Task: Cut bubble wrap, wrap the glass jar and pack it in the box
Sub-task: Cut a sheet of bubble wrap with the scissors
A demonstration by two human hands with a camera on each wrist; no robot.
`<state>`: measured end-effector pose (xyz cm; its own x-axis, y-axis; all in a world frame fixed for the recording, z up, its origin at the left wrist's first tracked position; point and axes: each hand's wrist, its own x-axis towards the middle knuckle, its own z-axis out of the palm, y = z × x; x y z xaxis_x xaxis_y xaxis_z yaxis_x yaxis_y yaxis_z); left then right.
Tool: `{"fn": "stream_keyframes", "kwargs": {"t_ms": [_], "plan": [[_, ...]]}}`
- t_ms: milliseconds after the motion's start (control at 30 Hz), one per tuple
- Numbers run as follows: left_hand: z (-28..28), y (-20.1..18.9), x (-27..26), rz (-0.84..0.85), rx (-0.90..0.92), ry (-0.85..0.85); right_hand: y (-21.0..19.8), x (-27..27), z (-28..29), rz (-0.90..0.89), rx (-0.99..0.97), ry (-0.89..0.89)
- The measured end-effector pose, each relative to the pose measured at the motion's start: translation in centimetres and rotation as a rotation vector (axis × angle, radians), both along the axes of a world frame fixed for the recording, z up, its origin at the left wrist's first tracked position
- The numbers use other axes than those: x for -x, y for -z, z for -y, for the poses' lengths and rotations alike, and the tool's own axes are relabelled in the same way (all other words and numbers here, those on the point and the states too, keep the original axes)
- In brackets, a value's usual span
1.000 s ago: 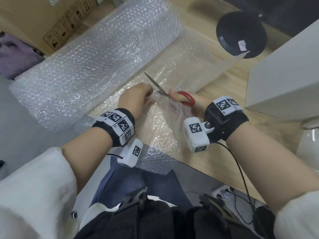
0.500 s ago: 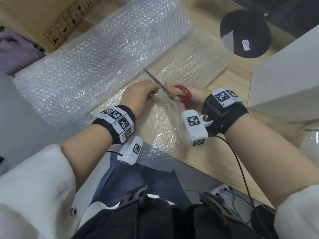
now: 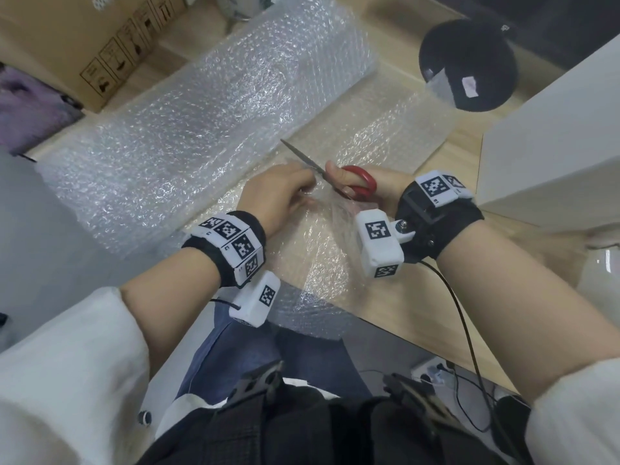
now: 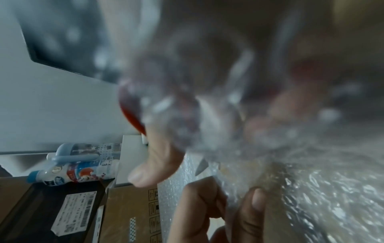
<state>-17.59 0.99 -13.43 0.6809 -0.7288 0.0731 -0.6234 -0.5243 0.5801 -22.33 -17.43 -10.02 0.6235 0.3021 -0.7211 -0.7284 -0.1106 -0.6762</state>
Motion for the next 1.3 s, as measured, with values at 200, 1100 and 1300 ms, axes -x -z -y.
{"fn": "stream_keyframes", "kwargs": {"t_ms": [200, 1100, 1300], "plan": [[0.5, -0.2, 0.4, 0.041, -0.012, 0.025, -0.1, 0.2, 0.6, 0.05, 0.094, 0.02], [9.2, -1.1, 2.0, -0.785, 0.191, -0.812, 0.2, 8.7, 5.2, 0.177, 0.722, 0.531], [8.1, -5.8, -1.3, -0.312, -0.307, 0.016, 0.8, 9.1, 4.7, 0.163, 0.917, 0.428]]}}
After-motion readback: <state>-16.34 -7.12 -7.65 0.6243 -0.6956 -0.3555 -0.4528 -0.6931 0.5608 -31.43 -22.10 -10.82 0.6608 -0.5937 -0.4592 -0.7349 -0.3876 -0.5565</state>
